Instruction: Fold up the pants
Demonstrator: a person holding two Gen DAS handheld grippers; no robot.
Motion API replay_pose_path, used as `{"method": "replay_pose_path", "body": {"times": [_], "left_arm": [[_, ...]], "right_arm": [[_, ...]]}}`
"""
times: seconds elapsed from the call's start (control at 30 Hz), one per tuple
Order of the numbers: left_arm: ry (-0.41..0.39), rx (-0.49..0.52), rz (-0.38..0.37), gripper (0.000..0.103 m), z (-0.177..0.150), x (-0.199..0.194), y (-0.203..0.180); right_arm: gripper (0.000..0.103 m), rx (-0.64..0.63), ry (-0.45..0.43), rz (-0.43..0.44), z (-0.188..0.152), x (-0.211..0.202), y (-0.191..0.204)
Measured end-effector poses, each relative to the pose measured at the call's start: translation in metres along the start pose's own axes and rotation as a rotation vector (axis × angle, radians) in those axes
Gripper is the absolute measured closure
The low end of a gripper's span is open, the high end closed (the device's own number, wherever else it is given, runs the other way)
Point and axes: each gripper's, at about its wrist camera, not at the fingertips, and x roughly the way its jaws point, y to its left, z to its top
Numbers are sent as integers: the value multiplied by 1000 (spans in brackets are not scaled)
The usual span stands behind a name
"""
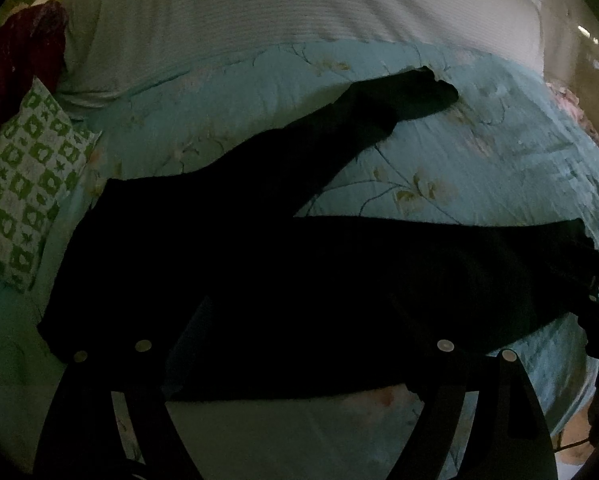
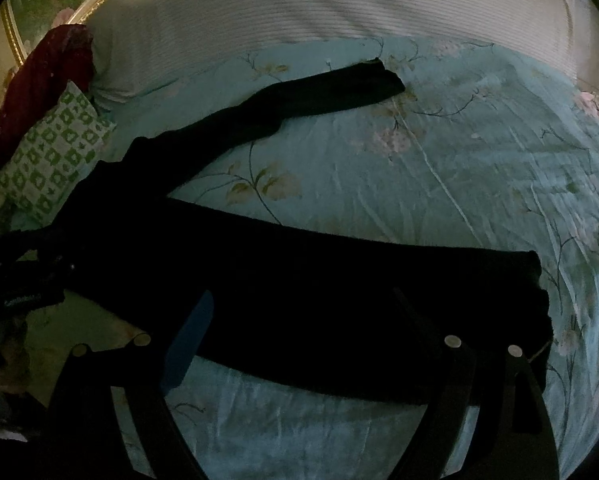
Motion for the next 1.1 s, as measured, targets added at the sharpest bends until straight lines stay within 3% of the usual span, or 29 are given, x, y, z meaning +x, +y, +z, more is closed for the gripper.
{"method": "replay_pose_path", "body": {"times": [0.47, 0.8, 1.1], "left_arm": [[3, -11, 22, 19, 54, 20, 1], [-12, -1, 36, 19, 124, 46, -5], [36, 24, 20, 19, 185, 90, -21]], "right_arm": [[17, 37, -5, 10, 33, 12, -20], [17, 59, -78, 24, 105, 25, -49], [17, 80, -100, 20, 175, 53, -79]]}}
